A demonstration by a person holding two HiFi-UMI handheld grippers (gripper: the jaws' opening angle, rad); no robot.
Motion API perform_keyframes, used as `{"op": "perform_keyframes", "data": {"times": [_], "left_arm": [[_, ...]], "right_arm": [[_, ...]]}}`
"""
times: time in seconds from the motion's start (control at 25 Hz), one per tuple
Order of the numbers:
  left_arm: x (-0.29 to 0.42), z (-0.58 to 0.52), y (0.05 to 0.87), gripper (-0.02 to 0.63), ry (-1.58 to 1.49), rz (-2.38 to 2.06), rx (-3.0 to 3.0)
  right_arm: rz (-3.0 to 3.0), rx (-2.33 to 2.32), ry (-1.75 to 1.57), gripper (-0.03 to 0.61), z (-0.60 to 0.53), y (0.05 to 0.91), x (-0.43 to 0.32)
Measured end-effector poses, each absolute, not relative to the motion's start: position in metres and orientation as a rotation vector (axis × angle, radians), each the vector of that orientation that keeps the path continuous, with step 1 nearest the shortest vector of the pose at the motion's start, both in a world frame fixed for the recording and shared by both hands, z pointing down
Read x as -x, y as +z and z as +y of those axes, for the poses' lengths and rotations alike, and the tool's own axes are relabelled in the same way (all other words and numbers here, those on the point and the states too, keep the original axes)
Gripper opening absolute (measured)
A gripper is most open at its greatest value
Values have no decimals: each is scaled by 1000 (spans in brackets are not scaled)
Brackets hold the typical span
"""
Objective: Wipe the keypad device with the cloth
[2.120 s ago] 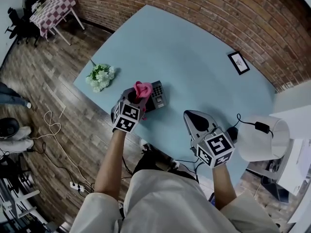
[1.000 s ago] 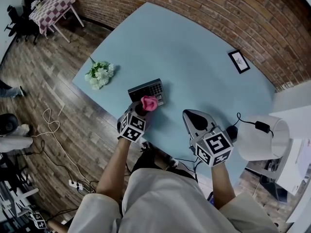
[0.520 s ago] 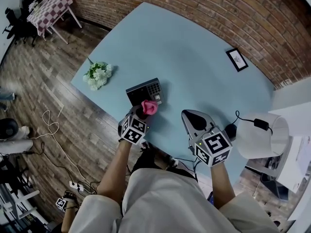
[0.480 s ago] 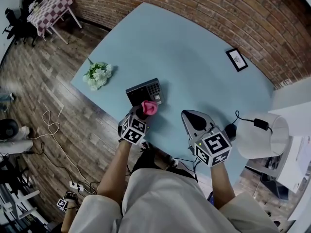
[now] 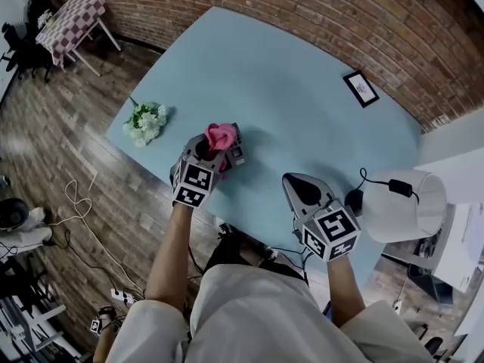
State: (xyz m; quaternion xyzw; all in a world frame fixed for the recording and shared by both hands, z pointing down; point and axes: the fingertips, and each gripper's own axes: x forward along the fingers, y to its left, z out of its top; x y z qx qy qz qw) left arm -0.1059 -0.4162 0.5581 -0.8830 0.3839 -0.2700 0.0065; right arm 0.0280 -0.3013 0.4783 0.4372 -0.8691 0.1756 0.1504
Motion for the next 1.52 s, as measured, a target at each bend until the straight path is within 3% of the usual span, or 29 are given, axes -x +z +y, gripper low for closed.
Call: {"op": "perform_keyframes", "data": {"times": [0.64,1.52], "left_arm": [[86,-435,583,106,-979,1129,2554],[46,-354,668,101,-1286,831,2529]], "right_arm": [[-2445,-1315,548,11,-295,489,-48],[-2455,-1314,542,11,-281,485,-61]]}}
